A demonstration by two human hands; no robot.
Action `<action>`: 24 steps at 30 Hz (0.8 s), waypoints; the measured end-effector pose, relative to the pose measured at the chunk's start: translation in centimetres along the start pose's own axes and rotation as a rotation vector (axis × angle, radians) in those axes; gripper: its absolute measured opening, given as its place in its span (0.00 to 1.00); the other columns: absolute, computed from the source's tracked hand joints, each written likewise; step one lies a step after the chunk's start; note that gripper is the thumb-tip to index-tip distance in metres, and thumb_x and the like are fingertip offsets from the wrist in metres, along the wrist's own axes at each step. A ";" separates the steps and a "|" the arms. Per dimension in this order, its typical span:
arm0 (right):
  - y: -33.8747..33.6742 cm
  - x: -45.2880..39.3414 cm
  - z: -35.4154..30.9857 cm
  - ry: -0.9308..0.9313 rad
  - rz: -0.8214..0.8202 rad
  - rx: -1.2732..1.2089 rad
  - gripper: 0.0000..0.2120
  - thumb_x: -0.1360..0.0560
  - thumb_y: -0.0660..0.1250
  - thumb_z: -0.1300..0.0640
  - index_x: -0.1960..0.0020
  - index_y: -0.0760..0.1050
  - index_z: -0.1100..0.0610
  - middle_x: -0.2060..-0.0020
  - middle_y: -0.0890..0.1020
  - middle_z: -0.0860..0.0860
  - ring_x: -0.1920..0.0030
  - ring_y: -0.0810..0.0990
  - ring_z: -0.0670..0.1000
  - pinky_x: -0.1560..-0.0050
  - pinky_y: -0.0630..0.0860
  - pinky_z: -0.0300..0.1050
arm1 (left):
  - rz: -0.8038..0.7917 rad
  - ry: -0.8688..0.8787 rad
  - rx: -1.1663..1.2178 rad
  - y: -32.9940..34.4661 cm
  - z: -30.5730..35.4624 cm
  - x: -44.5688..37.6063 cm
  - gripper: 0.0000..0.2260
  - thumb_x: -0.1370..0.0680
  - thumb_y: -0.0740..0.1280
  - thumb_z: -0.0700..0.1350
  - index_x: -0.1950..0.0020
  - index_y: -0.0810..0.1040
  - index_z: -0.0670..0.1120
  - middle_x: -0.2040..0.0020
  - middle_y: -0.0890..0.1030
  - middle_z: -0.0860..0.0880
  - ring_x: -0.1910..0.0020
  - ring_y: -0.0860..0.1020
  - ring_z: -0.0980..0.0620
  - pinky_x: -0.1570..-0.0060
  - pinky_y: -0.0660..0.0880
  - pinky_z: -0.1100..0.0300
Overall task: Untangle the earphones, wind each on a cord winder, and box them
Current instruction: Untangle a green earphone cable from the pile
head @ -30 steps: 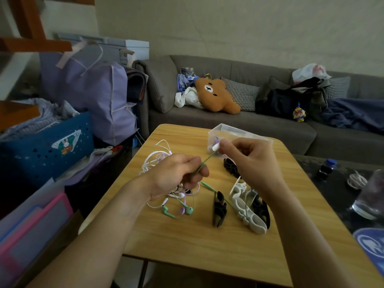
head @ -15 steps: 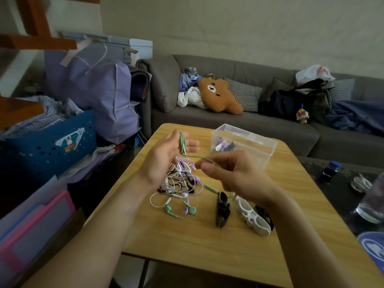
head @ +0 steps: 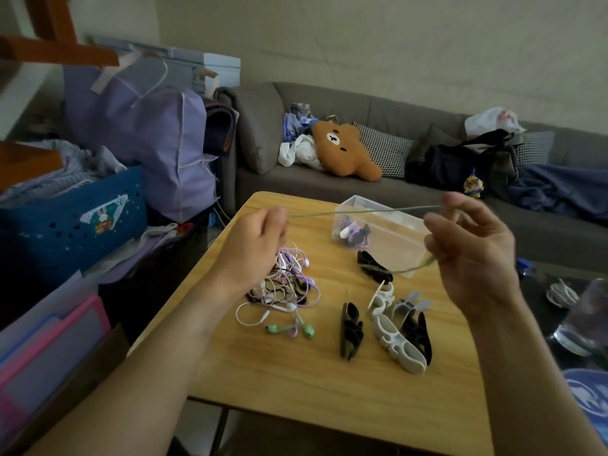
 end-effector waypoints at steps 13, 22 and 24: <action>-5.0 -0.1 2.3 0.726 0.292 0.426 0.33 0.17 0.49 0.36 0.46 0.79 0.64 0.64 0.78 0.54 0.70 0.76 0.49 0.72 0.72 0.42 | 0.517 -0.452 0.526 -2.1 -2.1 -0.6 0.18 0.14 0.55 0.49 0.64 0.66 0.49 0.78 0.65 0.56 0.80 0.60 0.58 0.79 0.55 0.65; -2.7 -0.9 1.3 0.006 0.421 0.250 0.12 0.23 0.71 0.65 0.40 0.77 0.61 0.48 0.83 0.53 0.45 0.84 0.51 0.45 0.81 0.42 | 0.410 -0.014 0.128 0.3 0.2 0.7 0.19 0.14 0.55 0.48 0.64 0.70 0.44 0.72 0.70 0.48 0.76 0.66 0.56 0.76 0.63 0.65; -3.0 -0.5 1.8 0.049 0.415 0.542 0.22 0.26 0.70 0.72 0.35 0.75 0.57 0.44 0.81 0.51 0.43 0.83 0.48 0.46 0.81 0.42 | 0.367 0.031 0.104 1.0 0.7 1.1 0.19 0.14 0.55 0.49 0.64 0.70 0.44 0.72 0.70 0.48 0.76 0.66 0.56 0.75 0.63 0.63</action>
Point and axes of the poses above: each hand's wrist, its own x-axis away from the middle knuckle, its own y-axis out of the palm, z = x × y, the point moved 2 cm from there along -x, towards the middle knuckle
